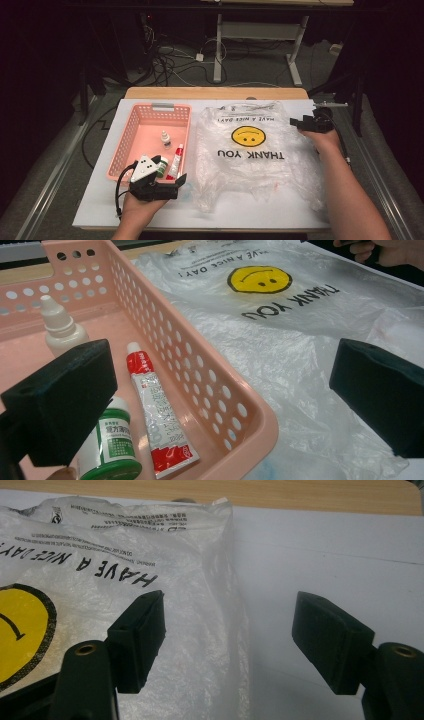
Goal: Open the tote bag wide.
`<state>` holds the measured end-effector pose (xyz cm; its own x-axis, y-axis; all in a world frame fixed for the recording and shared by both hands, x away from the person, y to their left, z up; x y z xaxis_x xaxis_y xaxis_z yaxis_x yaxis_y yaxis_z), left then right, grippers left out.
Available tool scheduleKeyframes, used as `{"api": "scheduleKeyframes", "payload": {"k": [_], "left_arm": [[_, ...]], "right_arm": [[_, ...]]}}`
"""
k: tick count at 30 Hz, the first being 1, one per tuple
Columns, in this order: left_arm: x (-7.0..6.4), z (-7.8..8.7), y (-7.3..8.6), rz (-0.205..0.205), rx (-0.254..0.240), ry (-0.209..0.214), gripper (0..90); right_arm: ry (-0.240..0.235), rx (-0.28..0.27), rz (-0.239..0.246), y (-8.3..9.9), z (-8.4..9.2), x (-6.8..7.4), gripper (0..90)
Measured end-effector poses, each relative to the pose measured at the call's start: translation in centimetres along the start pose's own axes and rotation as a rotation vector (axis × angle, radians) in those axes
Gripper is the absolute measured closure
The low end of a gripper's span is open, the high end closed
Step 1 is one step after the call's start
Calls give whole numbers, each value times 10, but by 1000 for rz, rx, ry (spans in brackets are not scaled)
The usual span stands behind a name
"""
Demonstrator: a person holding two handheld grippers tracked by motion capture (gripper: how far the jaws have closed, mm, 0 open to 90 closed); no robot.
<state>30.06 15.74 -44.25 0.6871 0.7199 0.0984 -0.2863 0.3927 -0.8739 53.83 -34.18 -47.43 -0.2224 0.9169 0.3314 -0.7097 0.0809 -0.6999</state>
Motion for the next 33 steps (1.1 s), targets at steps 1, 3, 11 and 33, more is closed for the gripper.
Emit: {"api": "scheduleKeyframes", "payload": {"k": [1, 3, 11, 33], "left_arm": [[0, 0, 0, 0, 0, -1, 0], [0, 1, 0, 8, 1, -3, 0], [0, 3, 0, -20, 41, -30, 0], [-5, 2, -1, -6, 60, 41, 0]], "right_arm": [[2, 5, 4, 0, -2, 0, 313], [5, 27, 5, 2, -8, 0, 319], [9, 86, -2, 11, -23, 0, 327], [14, 120, 139, 19, -24, 16, 874]]}}
Point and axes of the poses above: each handheld gripper's, and its own axes: z roughly backward along the jaws, y roughly out of its underside, x roughly to its left, the point moved 3 cm from there along -z, roughly forward along the jaws, and after that the axes turned 14 degrees about -z, right-handed, at the moved point
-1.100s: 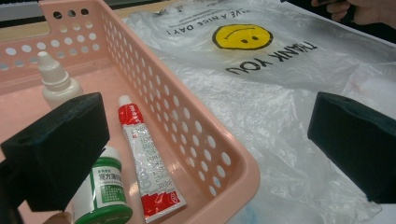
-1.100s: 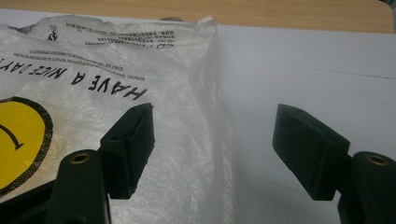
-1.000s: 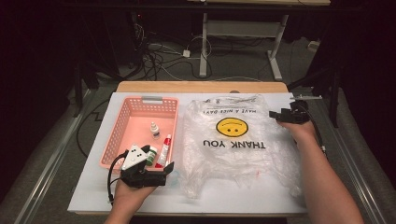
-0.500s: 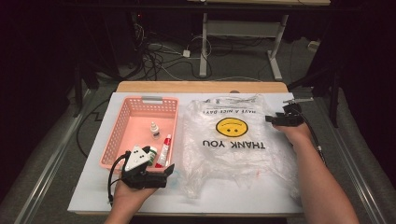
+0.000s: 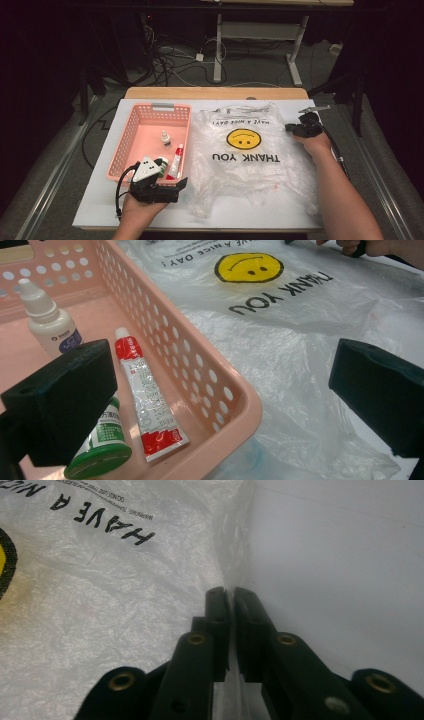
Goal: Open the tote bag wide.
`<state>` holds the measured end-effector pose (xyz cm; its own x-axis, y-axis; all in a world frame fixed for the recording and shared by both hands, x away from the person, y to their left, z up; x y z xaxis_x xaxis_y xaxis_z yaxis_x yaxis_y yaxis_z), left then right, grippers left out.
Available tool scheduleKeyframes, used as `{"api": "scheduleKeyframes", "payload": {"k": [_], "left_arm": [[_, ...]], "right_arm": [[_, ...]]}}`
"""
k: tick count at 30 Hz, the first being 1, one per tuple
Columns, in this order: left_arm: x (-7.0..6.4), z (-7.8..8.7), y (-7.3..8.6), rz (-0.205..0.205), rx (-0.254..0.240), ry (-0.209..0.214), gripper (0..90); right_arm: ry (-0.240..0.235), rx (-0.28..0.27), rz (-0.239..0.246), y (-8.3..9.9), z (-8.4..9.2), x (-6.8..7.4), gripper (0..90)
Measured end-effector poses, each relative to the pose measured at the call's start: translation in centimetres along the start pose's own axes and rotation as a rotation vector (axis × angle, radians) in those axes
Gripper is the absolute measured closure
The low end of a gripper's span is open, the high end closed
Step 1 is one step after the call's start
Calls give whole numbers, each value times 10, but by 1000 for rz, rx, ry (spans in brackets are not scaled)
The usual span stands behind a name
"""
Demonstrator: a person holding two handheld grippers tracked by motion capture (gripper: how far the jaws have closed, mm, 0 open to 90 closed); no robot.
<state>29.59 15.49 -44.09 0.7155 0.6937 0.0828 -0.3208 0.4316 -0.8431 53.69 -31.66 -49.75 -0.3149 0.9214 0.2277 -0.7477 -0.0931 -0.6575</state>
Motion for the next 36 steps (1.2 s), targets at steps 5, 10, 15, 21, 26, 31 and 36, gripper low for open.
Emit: {"api": "scheduleKeyframes", "payload": {"k": [5, 10, 15, 21, 26, 31, 36], "left_arm": [[-1, -1, 0, -4, -2, 10, 0], [-2, -1, 0, -15, -5, 1, 0], [-1, 0, 0, -18, -18, -14, 0], [-2, 0, 0, -28, -30, -20, 0], [-4, 0, -1, -30, -38, -15, 0], [-5, -2, -2, -29, -44, -13, 0], [-7, -4, -2, -29, -56, -7, 0]], "right_arm": [[-7, -8, 13, 1, 0, 1, 900], [5, -25, 6, 0, 4, -2, 900], [41, -63, -17, -2, 15, -11, 900], [105, -109, -72, 3, 31, -32, 900], [147, -137, -126, 12, 42, -53, 900], [195, -175, -168, 21, 60, -75, 900], [221, -196, -186, 31, 77, -88, 804]]}}
Point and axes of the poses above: each handheld gripper's, and its own axes: z roughly backward along the jaws, y roughly out of its underside, x roughly to its left, the point moved 3 cm from there along -z, roughly forward along the jaws, and after that the axes turned 14 degrees about -z, right-handed, at the moved point
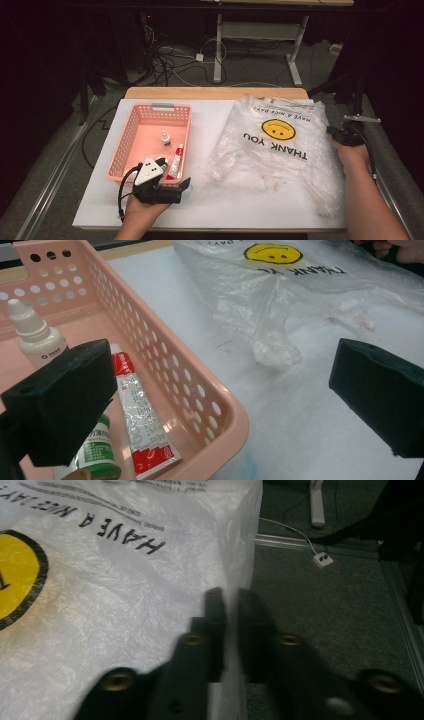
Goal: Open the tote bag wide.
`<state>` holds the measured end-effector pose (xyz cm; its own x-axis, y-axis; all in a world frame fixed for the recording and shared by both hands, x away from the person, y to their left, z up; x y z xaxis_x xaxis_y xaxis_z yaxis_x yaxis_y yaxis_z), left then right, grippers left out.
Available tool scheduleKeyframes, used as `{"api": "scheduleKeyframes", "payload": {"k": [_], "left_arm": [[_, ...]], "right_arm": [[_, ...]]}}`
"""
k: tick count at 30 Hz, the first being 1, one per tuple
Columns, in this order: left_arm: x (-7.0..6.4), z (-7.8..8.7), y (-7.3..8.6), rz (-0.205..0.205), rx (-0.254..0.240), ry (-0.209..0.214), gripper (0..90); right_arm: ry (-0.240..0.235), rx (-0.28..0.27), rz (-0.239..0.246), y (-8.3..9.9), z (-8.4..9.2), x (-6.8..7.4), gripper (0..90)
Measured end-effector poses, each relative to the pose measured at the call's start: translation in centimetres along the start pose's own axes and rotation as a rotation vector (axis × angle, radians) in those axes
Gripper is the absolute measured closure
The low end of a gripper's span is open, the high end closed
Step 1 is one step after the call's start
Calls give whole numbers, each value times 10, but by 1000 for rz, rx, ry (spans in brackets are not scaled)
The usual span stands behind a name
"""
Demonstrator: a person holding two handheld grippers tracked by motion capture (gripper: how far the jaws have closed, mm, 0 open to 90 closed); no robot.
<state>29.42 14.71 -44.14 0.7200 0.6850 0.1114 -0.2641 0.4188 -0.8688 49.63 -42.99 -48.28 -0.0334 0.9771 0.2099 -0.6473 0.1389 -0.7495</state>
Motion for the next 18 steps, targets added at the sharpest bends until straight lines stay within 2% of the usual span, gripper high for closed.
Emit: {"api": "scheduleKeyframes", "payload": {"k": [1, 3, 4, 5, 6, 8, 10, 11, 12, 14, 16, 17, 18], "left_arm": [[-1, 0, -1, -1, -3, 5, 0], [-1, -1, -2, -3, -11, 11, 0], [-2, -1, -2, -3, -18, 14, 0], [-2, -1, -3, -1, -23, 17, 0], [-2, -1, -3, 1, -29, 21, 0], [-3, 1, -4, -7, -35, 20, 0], [-5, 2, -3, -12, -39, 21, 0], [-5, 3, -2, -12, -38, 25, 0], [-5, 4, -2, -12, -38, 26, 0], [-6, 4, -1, -13, -37, 32, 0], [-7, 2, -1, -19, -33, 40, 0], [-7, 2, -2, -17, -36, 43, 0], [-8, 1, -3, -16, -41, 47, 0]], "right_arm": [[-9, -9, 5, 1, 4, -1, 704], [-16, -32, 11, 5, 21, -2, 585], [-38, -44, 16, 11, 40, 1, 541], [-47, -49, 28, 14, 48, 2, 521], [-47, -49, 28, 14, 48, 2, 521], [-73, -68, 41, 27, 75, 8, 508], [-89, -63, 61, 45, 98, 15, 480], [-120, -70, 49, 65, 120, 24, 457], [-120, -70, 49, 65, 120, 24, 457], [-137, -75, 50, 87, 142, 37, 439], [-172, -78, 45, 106, 162, 51, 421], [-196, -78, 45, 121, 176, 62, 411], [-196, -78, 45, 121, 176, 62, 411]]}}
Point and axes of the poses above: each handheld gripper's, and its own axes: z roughly backward along the jaws, y roughly out of its underside, x roughly to its left, the point moved 3 cm from there along -z, roughly forward along the jaws, and after that the axes turned 14 degrees about -z, right-handed, at the moved point
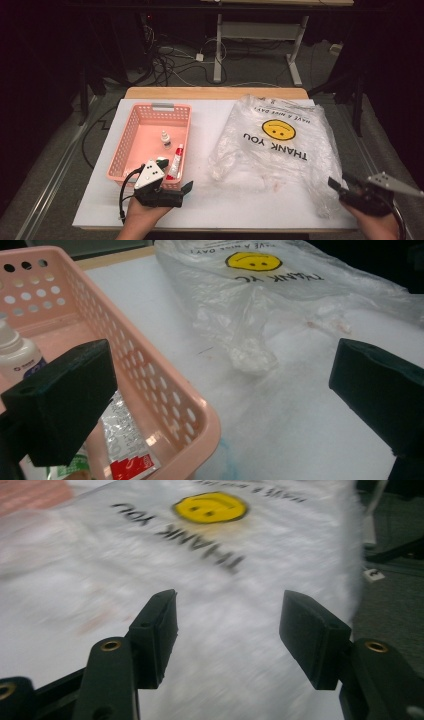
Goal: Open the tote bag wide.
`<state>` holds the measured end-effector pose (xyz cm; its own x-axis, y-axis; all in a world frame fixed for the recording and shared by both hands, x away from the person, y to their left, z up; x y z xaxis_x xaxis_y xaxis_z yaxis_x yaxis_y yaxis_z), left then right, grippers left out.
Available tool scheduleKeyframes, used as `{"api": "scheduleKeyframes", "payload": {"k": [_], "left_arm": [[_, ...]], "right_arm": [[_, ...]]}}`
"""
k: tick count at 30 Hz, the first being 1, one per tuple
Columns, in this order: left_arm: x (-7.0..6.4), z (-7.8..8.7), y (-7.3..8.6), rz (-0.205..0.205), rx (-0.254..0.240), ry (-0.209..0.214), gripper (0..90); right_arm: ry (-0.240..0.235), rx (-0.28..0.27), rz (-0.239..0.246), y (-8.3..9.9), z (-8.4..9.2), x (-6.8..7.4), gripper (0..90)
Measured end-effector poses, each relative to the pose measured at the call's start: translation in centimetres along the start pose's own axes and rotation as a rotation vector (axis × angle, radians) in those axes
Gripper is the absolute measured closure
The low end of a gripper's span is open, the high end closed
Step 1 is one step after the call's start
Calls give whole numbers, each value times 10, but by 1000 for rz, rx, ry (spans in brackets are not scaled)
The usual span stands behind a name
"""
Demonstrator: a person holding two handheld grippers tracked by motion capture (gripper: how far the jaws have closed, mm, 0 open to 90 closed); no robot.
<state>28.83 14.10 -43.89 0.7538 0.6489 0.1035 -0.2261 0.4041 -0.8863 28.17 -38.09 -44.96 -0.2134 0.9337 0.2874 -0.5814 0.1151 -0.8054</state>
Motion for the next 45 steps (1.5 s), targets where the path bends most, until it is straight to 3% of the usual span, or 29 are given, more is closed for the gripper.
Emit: {"api": "scheduleKeyframes", "payload": {"k": [4, 8, 9, 10, 11, 12, 13, 17, 25, 29, 31, 32, 34, 37, 38, 39, 41, 42, 45], "left_arm": [[-2, -4, -5, -16, -6, 12, 0], [-1, -9, -8, -12, -12, 18, 0], [-1, -11, -9, -13, -10, 21, 0], [-1, -12, -9, -17, -7, 24, 0], [-1, -13, -10, -23, -5, 26, 0], [-2, -14, -10, -26, -4, 29, 0], [-1, -15, -10, -24, -4, 31, 0], [0, -15, -10, -22, -6, 32, 0], [3, -14, -9, -5, -11, 35, 0], [5, -13, -9, 3, -16, 35, 0], [6, -12, -9, -3, -14, 17, 0], [7, -11, -9, -5, -14, 4, 0], [9, -10, -10, 1, -8, -5, 0], [9, -8, -9, 3, -12, 2, 0], [8, -7, -9, 1, -13, 10, 0], [8, -7, -9, 5, -10, 14, 0], [8, -5, -9, 20, -10, 23, 0], [8, -4, -10, 20, -8, 24, 0], [8, -1, -11, 8, -6, 22, 0]], "right_arm": [[-51, 67, 41, 30, 11, 30, 333], [-31, 99, 77, 37, 8, 33, 366], [-11, 117, 90, 41, 6, 31, 504], [-5, 124, 97, 42, 5, 30, 576], [-5, 124, 97, 42, 5, 30, 576], [6, 152, 110, 46, 3, 29, 745], [14, 166, 123, 47, 2, 29, 818], [-5, 163, 147, 48, 1, 35, 900], [-65, 156, 193, 49, -2, 62, 900], [-122, 181, 233, 55, -10, 85, 900], [-138, 188, 241, 57, -12, 90, 900], [-171, 197, 263, 61, -15, 102, 897], [-197, 204, 274, 62, -17, 110, 824], [-237, 202, 242, 61, -16, 113, 744], [-262, 176, 224, 58, -13, 115, 647], [-265, 160, 224, 55, -11, 115, 611], [-270, 139, 213, 52, -8, 115, 591], [-280, 106, 191, 45, -5, 113, 548], [-273, 76, 174, 37, -4, 110, 501]]}}
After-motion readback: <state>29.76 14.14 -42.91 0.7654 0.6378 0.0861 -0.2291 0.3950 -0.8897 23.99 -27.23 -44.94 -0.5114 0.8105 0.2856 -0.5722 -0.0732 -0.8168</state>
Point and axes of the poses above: each handheld gripper's, and its own axes: z roughly backward along the jaws, y roughly out of its underside, x roughly to its left, the point moved 3 cm from there along -z, roughly forward along the jaws, and after that the axes turned 14 degrees about -z, right-handed, at the moved point
